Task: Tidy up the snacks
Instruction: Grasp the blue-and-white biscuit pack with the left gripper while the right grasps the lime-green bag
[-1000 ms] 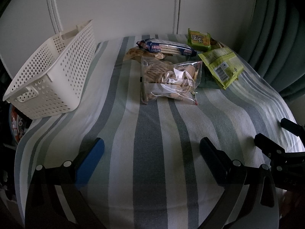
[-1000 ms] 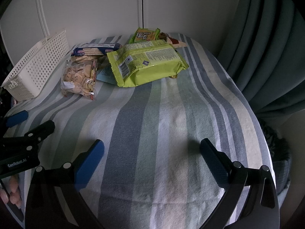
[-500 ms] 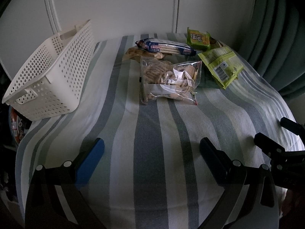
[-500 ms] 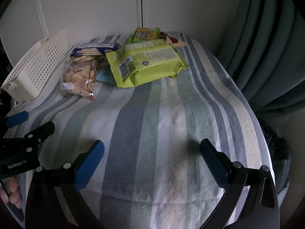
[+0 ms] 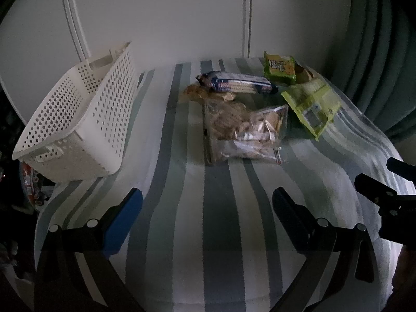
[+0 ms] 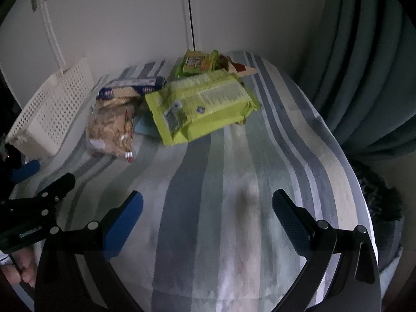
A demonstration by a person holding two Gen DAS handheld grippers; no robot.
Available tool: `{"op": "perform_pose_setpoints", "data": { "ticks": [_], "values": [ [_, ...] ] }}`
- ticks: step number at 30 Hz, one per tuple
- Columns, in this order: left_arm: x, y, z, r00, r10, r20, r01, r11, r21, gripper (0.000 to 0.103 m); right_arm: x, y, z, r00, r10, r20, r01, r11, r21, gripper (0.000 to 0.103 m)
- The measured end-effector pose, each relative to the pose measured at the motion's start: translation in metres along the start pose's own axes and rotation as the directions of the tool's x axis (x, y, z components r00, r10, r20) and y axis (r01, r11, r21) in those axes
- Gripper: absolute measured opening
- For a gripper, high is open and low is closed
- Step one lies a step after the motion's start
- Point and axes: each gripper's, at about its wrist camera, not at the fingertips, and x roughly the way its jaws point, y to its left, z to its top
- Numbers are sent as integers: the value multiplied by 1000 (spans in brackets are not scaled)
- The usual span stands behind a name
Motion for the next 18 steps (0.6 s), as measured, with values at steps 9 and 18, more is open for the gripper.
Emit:
{"op": "perform_pose_setpoints", "data": {
  "ticks": [9, 18],
  "values": [
    [20, 16, 39, 995, -93, -31, 91, 994, -58, 101, 15, -10, 27, 999, 40, -8, -40, 997, 60, 98],
    [51, 12, 103, 991, -132, -11, 132, 991, 13, 101, 36, -15, 42, 997, 68, -48, -63, 993, 104, 98]
  ]
}}
